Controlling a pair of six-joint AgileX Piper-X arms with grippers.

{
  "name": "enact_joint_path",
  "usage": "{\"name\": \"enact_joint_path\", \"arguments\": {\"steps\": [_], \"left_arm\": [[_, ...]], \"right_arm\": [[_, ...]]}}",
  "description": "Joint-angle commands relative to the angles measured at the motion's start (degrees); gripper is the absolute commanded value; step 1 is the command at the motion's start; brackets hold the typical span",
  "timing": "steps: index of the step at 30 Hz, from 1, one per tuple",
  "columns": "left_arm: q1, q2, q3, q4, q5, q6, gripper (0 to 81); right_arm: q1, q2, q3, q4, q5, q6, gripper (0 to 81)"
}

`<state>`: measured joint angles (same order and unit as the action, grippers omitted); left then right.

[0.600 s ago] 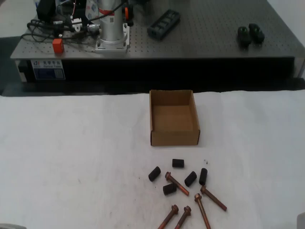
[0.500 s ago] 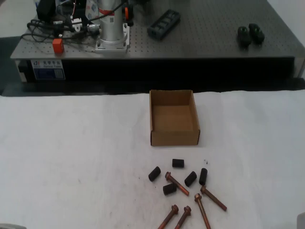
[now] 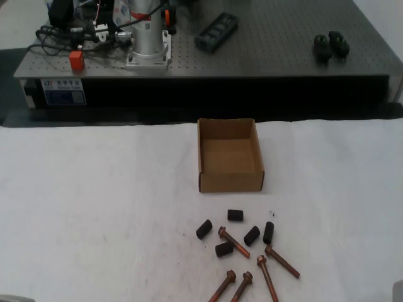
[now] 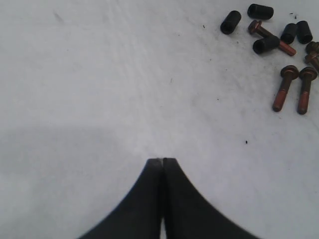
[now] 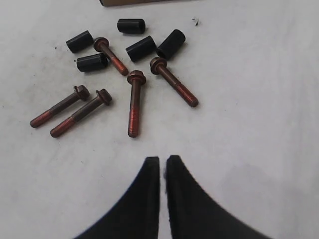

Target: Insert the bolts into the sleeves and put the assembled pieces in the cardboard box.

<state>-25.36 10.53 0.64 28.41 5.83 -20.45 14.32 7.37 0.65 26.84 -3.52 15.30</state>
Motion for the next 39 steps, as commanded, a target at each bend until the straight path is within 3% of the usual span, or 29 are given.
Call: {"name": "enact_joint_path", "arguments": {"steps": [1,7,10,14,17,20,22,26,32,39], "left_arm": [[0.1,-0.4,-0.6,-0.2,-0.1,-0.6,0.6],[0.1,-0.4,-0.6,-0.9,-0.1,-0.2,0.6],[0.1,-0.4,-0.6,-5.6,-0.1,-0.5,0.6],[0.1,-0.4,-0.6,-18.5,5.9,-5.6,2.0],[0.1,0.3,-0.6,-29.1,7.5,-5.4,14.3],[0.1,2.3,-0.6,-33.4,3.2,-2.0,35.4],[0.1,4.9,-1.2,-32.7,1.0,1.0,41.8],[0.1,12.7,-5.1,-32.3,4.1,6.3,36.0],[0.1,26.7,-12.8,-32.2,5.4,10.1,32.1],[0.1,39.6,-20.0,-31.3,8.1,10.3,32.1]], "right_arm": [[-0.2,-0.4,-0.6,-0.8,0.0,0.5,5.4],[-0.2,-0.4,-0.6,-7.6,0.0,1.3,5.4],[-0.2,-0.4,-0.6,-16.7,-0.1,8.9,5.4],[-0.2,0.1,-0.6,-27.8,-3.6,13.5,0.6],[-0.2,4.4,-2.3,-26.8,-4.1,13.2,12.8],[-0.2,13.3,-6.3,-24.8,-5.5,10.1,21.1],[-0.2,22.0,-11.0,-21.3,-7.3,6.0,20.9],[-0.2,41.9,-25.2,-7.9,-7.3,-6.8,20.9],[-0.2,70.1,-46.1,12.4,0.4,-24.7,20.9],[0.0,87.7,-57.9,21.4,3.0,-32.8,20.9]]}}
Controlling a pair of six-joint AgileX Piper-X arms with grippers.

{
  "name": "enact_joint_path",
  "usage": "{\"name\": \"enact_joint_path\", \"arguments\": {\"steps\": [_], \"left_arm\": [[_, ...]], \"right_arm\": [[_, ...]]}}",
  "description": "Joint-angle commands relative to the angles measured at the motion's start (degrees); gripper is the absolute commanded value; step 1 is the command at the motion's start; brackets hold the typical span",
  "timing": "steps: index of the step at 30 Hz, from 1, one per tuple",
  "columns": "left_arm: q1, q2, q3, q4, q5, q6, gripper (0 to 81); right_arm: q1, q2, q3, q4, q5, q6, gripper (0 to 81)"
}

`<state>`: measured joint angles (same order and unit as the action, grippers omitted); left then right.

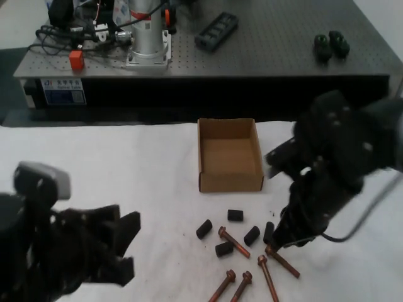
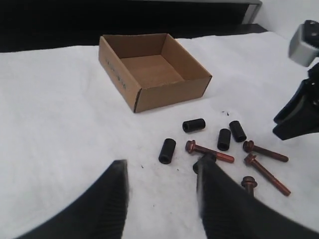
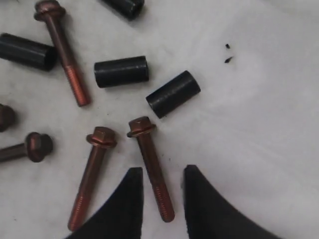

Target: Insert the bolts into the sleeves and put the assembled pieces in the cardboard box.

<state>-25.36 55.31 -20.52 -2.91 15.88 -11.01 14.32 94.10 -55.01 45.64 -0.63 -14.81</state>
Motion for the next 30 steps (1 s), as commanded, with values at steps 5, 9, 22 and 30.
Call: {"name": "enact_joint_path", "arguments": {"steps": [5,9,22,30], "left_arm": [[0.1,0.5,-0.8,0.0,1.0,0.8,32.1],[0.1,3.9,-1.8,0.3,4.4,0.8,32.1],[-0.1,20.3,-18.3,19.6,6.4,11.0,32.1],[-3.8,33.2,-34.5,32.3,6.2,20.3,32.1]], "right_arm": [[0.4,5.7,-2.6,1.6,0.0,-3.2,20.9],[1.8,7.1,-2.6,0.6,-0.5,-3.2,20.9],[2.8,7.4,-2.6,-2.2,3.9,-3.2,5.7],[1.5,2.3,-2.6,-2.5,2.6,-2.7,5.7]]}}
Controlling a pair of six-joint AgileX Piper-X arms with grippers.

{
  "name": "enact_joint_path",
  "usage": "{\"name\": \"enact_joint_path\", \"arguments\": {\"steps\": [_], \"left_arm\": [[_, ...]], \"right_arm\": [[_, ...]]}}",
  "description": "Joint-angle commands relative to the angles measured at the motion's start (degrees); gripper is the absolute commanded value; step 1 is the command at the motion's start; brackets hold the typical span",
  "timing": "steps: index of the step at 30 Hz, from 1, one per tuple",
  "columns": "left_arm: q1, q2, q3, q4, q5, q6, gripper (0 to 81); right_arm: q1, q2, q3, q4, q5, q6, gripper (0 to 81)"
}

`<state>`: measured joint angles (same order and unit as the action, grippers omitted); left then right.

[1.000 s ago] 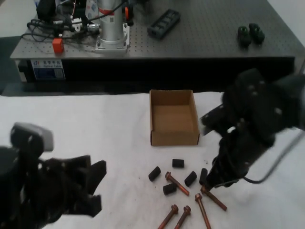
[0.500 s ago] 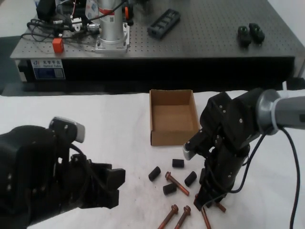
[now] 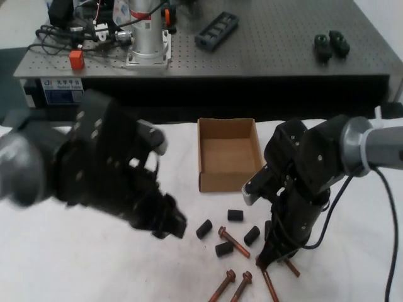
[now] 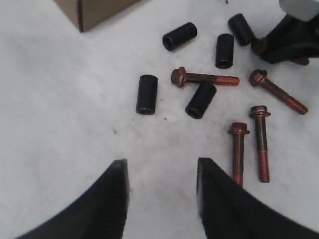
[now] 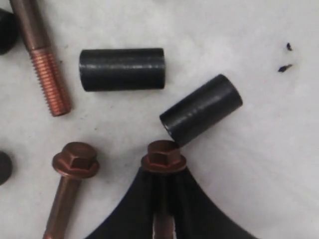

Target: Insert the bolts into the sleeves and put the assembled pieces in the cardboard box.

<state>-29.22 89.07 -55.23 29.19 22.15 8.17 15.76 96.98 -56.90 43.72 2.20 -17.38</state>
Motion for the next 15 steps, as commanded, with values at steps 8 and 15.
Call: {"name": "enact_joint_path", "arguments": {"steps": [8,15], "left_arm": [[-5.7,12.9,-15.7,11.7,-4.0,9.2,32.1],[-10.7,23.0,-28.0,22.5,-12.3,20.3,32.1]], "right_arm": [[-4.8,-15.9,0.4,5.0,-5.3,2.4,5.7],[-7.9,-25.9,6.1,6.2,-5.8,3.7,5.7]]}}
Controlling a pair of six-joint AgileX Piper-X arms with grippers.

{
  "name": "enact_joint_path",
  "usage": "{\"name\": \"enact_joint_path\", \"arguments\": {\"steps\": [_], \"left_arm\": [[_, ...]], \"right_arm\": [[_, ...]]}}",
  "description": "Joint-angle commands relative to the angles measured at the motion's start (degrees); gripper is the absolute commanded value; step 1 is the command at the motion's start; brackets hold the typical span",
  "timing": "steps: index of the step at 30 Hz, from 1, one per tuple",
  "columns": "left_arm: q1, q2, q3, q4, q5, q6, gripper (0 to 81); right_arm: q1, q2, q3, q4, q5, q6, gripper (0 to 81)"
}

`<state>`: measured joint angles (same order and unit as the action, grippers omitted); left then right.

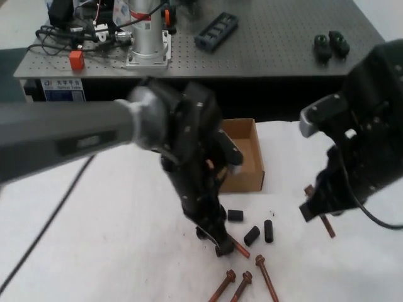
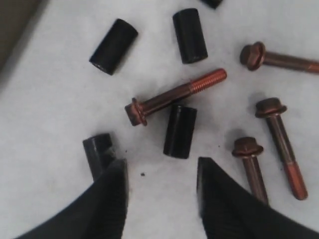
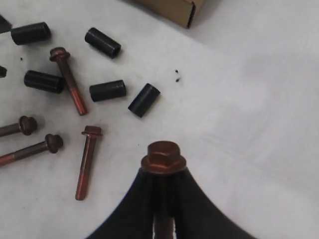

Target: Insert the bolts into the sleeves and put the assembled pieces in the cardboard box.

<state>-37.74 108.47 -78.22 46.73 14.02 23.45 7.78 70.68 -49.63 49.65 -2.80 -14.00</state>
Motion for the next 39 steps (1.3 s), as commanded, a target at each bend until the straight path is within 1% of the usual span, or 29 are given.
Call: {"name": "enact_joint_path", "arguments": {"steps": [1,5,14,15,17,19,24,26,27,28,30,34,36,38,39], "left_arm": [[-2.7,4.9,-6.2,6.0,-4.9,5.7,32.1],[-4.3,8.5,-9.9,7.6,-7.9,7.4,32.1],[-4.7,11.8,-11.1,8.3,-6.1,8.5,32.0],[-4.9,11.8,-11.1,8.2,-5.9,8.5,31.1],[-5.1,12.3,-11.1,8.3,-5.8,8.5,26.3],[-5.4,12.7,-11.1,9.5,-5.8,8.7,19.6],[-6.0,13.1,-11.1,8.7,-5.8,8.7,13.9],[-6.1,12.9,-11.1,7.7,-5.8,8.7,7.9],[-6.1,12.6,-11.1,7.2,-5.8,8.7,2.7],[-6.1,12.0,-11.1,7.0,-5.8,8.7,0.5],[-6.1,10.5,-11.1,5.7,-6.2,6.9,0.7],[-4.7,4.1,-10.7,3.6,-5.5,-3.2,0.6],[-3.1,0.1,-8.4,2.3,-3.1,-7.2,0.6],[-1.6,-5.4,-2.8,-2.1,1.3,-12.0,0.6],[-1.1,-7.8,1.0,-5.4,2.3,-14.0,0.6]], "right_arm": [[-0.3,-0.5,-0.4,0.4,-0.8,0.3,5.7],[-0.7,-2.7,2.9,1.0,-0.8,1.3,5.7],[-0.7,-4.1,6.7,1.4,-0.8,1.6,5.7],[-0.7,-4.1,6.6,1.5,-0.8,1.8,5.7],[-0.7,-4.3,6.6,1.3,-0.8,2.0,5.7],[-0.7,-4.5,6.6,1.3,-0.8,2.6,5.7],[-0.7,-4.8,6.6,1.0,-0.8,2.8,5.7],[-0.7,-4.8,6.6,1.0,-0.8,2.8,5.7],[-0.7,-4.8,6.6,0.9,-0.8,2.8,5.7],[-0.7,-4.8,6.6,0.5,-1.1,2.8,5.7],[-0.7,-4.9,6.6,-0.8,-4.2,2.8,5.7],[-0.7,-5.5,6.7,-5.4,-11.4,5.7,5.7],[-0.7,-6.1,6.7,-8.1,-14.6,7.8,5.7],[-0.2,-7.0,7.0,-12.7,-19.0,10.9,5.7],[-0.3,-7.3,7.0,-14.8,-21.3,13.1,5.7]]}}
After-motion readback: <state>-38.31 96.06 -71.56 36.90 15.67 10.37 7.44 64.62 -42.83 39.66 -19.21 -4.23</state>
